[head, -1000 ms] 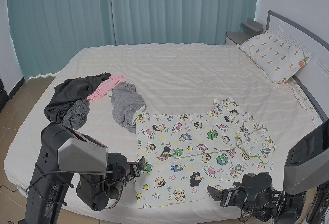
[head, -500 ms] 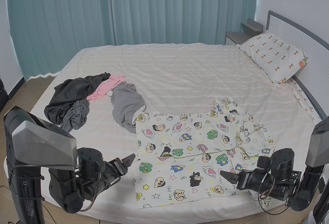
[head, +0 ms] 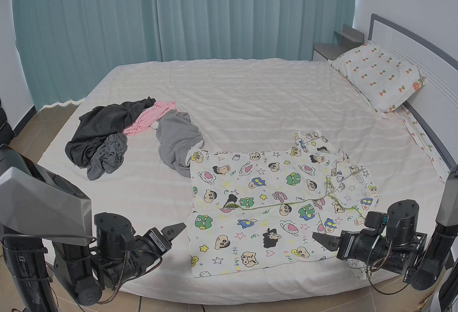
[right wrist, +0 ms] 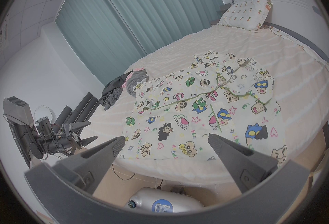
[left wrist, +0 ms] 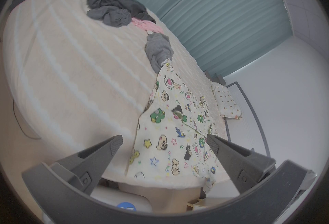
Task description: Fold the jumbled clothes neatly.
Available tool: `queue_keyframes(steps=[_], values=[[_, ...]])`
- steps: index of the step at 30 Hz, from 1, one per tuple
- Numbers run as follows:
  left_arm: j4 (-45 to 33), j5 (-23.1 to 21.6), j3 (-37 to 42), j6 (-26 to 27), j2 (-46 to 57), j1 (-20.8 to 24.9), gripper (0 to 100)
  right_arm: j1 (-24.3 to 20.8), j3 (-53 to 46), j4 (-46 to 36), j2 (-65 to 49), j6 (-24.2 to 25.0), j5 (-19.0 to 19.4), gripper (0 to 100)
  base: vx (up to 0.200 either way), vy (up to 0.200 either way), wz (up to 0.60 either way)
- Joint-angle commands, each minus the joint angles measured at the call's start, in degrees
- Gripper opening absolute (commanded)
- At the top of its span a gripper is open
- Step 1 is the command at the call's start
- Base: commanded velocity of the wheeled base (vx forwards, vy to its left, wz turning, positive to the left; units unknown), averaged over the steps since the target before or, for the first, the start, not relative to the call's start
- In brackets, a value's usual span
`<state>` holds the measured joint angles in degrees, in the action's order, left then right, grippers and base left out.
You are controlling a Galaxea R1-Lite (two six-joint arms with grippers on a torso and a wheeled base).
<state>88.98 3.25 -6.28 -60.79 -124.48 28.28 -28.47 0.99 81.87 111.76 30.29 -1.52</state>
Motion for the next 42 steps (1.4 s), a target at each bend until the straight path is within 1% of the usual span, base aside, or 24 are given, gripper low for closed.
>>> queue_keyframes(steps=[1, 4, 6, 9, 15, 18, 22, 27, 30, 31, 33, 38, 42], values=[[1.0, 0.0, 0.0, -1.9, -0.1, -0.2, 100, -0.1, -0.9, 0.0, 0.6, 0.4, -0.3, 100, 0.0, 0.0, 0.0], [1.0, 0.0, -0.3, -3.9, 0.4, -0.3, 100, -0.3, -0.9, 0.0, 1.8, 0.4, -0.3, 100, 0.0, 0.0, 0.0], [1.0, -0.1, -0.3, -4.3, 0.5, -0.3, 100, -0.2, -0.9, 0.1, 2.4, 0.4, -0.3, 100, 0.0, -0.2, 0.0], [1.0, -0.3, -0.3, -4.2, 0.4, -0.2, 100, 0.3, -0.9, 0.1, 2.4, 0.4, -0.3, 100, 0.0, -0.2, 0.0], [1.0, -3.0, -0.3, -4.3, 0.2, 0.1, 100, 2.2, -0.9, 0.1, 2.4, 0.2, -0.3, 100, 0.0, -0.2, 0.0], [1.0, -3.7, -0.6, -4.2, -0.1, 0.6, 100, 4.6, -0.9, 0.2, 3.1, -0.1, -0.2, 100, 0.0, -0.2, 0.0], [1.0, -3.7, -0.8, -4.1, -0.4, 1.6, 100, 5.8, -0.9, 0.0, 3.5, -0.1, 0.0, 100, 0.0, -0.2, 0.0], [1.0, -3.3, 0.6, -3.6, -2.2, 2.6, 100, 5.9, -0.9, 0.1, 5.1, -0.1, 0.0, 100, 0.0, -0.2, 0.0], [1.0, -3.5, 2.3, -1.2, -2.6, 2.6, 100, 5.8, -0.9, 0.1, 5.6, -0.2, 0.0, 100, 0.0, -0.133, 0.0], [1.0, -3.6, 3.3, 2.1, -4.1, 2.6, 100, 5.7, -0.9, 0.0, 5.5, -0.2, 0.0, 100, 0.0, 0.0, 0.0], [1.0, -3.2, 3.6, 4.9, -6.3, 2.6, 100, 5.6, -0.9, 0.0, 5.4, -0.2, 0.0, 100, 0.0, 0.0, 0.0], [1.0, -2.9, 3.4, 5.2, -8.0, 2.6, 100, 5.4, -1.0, 0.0, 5.4, -0.1, 0.0, 100, 0.0, 0.0, 0.0], [1.0, -1.4, 4.8, 6.3, -8.6, 2.0, 100, 5.3, -1.0, 0.0, 5.5, -0.1, 0.0, 100, 0.0, 0.0, 0.0]])
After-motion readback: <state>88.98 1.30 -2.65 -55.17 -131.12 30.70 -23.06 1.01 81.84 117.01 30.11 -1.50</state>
